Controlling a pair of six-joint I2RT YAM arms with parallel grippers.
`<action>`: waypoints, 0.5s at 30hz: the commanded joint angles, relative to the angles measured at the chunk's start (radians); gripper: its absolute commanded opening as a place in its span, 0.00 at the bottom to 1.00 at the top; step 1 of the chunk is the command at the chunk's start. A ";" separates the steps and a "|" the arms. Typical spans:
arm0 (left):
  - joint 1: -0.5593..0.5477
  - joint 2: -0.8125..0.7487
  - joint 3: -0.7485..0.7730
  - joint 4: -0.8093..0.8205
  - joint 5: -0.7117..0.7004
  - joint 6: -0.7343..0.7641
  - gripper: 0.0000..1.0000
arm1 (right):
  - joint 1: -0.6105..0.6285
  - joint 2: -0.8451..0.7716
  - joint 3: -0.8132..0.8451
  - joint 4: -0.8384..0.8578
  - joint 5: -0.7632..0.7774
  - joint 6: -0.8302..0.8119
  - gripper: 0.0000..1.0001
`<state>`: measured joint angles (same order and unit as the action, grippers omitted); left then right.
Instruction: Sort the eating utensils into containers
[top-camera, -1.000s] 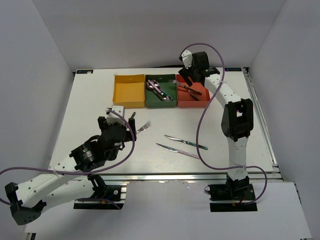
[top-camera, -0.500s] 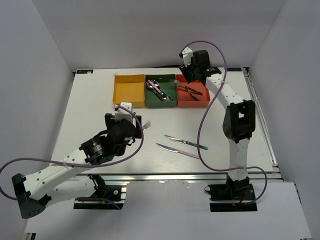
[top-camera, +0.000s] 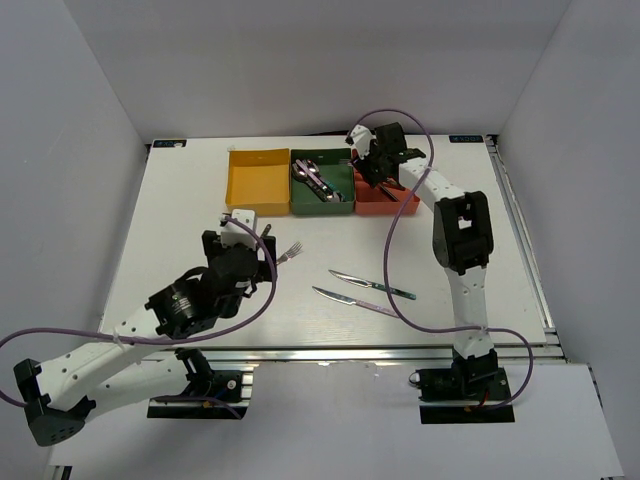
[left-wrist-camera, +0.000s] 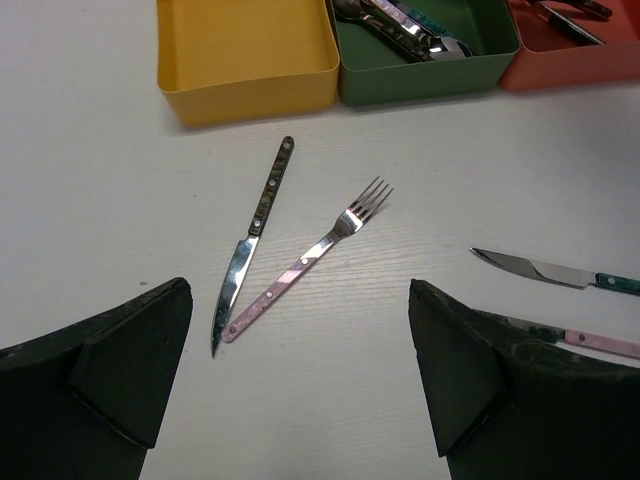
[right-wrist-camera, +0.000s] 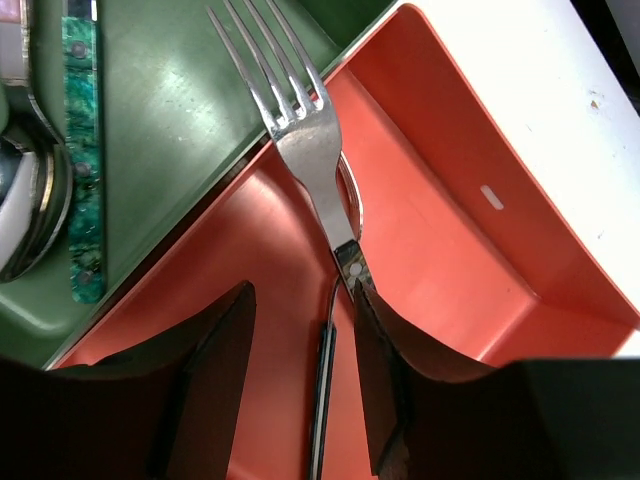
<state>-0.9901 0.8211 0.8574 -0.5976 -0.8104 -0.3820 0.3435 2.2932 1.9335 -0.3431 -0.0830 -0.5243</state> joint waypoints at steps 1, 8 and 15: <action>0.002 0.003 -0.009 0.015 0.031 0.014 0.98 | 0.003 0.028 0.016 0.078 -0.005 -0.036 0.50; 0.001 0.023 -0.008 0.022 0.050 0.029 0.98 | 0.003 0.087 0.047 0.102 0.012 -0.060 0.42; 0.002 0.032 -0.009 0.022 0.063 0.034 0.98 | 0.003 0.084 0.030 0.173 0.064 -0.057 0.36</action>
<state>-0.9901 0.8501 0.8570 -0.5961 -0.7612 -0.3576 0.3431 2.3650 1.9480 -0.2325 -0.0502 -0.5793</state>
